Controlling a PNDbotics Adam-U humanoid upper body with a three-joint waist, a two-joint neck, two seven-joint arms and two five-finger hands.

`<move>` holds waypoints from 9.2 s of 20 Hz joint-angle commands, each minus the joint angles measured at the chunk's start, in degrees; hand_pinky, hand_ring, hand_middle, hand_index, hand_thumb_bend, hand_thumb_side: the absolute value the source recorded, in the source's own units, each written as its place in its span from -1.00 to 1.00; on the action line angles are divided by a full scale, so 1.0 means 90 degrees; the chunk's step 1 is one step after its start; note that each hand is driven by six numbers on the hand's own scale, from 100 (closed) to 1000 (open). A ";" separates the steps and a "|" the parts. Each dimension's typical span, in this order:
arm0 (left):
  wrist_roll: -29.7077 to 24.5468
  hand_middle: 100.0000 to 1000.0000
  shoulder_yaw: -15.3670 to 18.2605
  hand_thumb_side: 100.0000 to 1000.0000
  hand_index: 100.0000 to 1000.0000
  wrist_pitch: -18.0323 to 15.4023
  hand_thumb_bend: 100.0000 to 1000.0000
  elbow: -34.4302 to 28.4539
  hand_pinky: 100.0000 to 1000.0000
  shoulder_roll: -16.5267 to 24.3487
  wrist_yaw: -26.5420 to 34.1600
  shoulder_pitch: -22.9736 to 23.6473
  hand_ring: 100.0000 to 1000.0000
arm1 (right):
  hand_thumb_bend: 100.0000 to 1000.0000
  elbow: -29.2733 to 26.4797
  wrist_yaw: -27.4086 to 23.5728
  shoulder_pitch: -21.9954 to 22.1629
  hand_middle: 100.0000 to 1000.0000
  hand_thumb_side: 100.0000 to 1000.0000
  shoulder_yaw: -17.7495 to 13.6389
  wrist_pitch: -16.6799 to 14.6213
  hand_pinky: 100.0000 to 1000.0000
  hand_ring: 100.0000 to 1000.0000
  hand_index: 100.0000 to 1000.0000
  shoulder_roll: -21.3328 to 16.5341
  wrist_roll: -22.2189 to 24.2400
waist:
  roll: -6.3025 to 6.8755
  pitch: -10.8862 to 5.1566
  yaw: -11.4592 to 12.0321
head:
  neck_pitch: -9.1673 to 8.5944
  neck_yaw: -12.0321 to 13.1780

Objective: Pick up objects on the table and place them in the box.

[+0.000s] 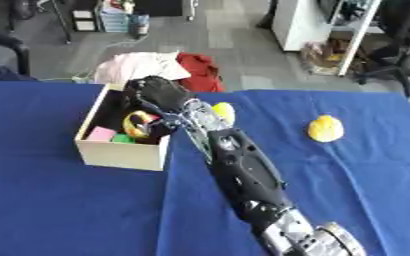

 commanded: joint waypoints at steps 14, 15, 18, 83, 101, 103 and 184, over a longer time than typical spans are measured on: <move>0.0108 0.44 0.0132 0.20 0.62 -0.0019 -0.94 -0.0112 0.75 0.0112 -0.0027 0.0144 0.50 | -1.00 -0.0475 -0.0858 -0.0038 0.53 -0.77 -0.0314 -0.0053 0.70 0.54 0.93 -0.0979 0.0391 | 0.0111 -0.0167 -0.0558 | 0.0097 0.0291; 0.0118 0.44 0.0137 0.20 0.62 -0.0020 -0.94 -0.0111 0.75 0.0116 -0.0034 0.0158 0.50 | -1.00 -0.0519 -0.0969 -0.0005 0.53 -0.77 -0.0363 -0.0022 0.70 0.54 0.94 -0.1158 0.0458 | 0.0114 -0.0177 -0.0594 | 0.0105 0.0299; 0.0142 0.44 0.0154 0.20 0.62 -0.0021 -0.94 -0.0105 0.75 0.0131 -0.0047 0.0206 0.50 | -1.00 -0.0516 -0.1294 0.0144 0.54 -0.77 -0.0552 0.0209 0.69 0.54 0.94 -0.1686 0.0636 | 0.0121 -0.0216 -0.0723 | 0.0136 0.0336; 0.0181 0.45 0.0174 0.20 0.61 -0.0015 -0.96 -0.0108 0.75 0.0174 -0.0053 0.0272 0.49 | -1.00 0.2548 -0.1155 0.0786 1.00 -0.69 -0.1152 0.3902 0.90 0.97 1.00 -0.2773 -0.0836 | 0.0150 -0.0271 -0.0862 | 0.0132 0.0230; 0.0189 0.45 0.0170 0.20 0.61 -0.0009 -0.96 -0.0110 0.75 0.0162 -0.0048 0.0283 0.48 | -1.00 0.2628 -0.1974 0.0845 -0.42 -0.77 -0.1151 0.4049 -0.57 -0.44 0.04 -0.2724 -0.0411 | 0.0168 -0.0274 -0.0866 | 0.0142 0.0214; 0.0191 0.45 0.0172 0.20 0.62 -0.0009 -0.96 -0.0109 0.75 0.0162 -0.0047 0.0283 0.48 | -1.00 0.2467 -0.2184 0.0837 -0.53 -0.78 -0.1179 0.3948 -0.67 -0.53 -0.05 -0.2714 -0.0523 | 0.0165 -0.0277 -0.0868 | 0.0143 0.0216; 0.0184 0.46 0.0156 0.21 0.62 0.0001 -0.96 -0.0082 0.76 0.0144 -0.0023 0.0297 0.46 | -1.00 0.1122 -0.0662 0.0582 0.52 -0.68 -0.0903 0.2201 0.66 0.63 -0.15 -0.2187 0.1534 | 0.0156 -0.0322 -0.0879 | 0.0156 0.0084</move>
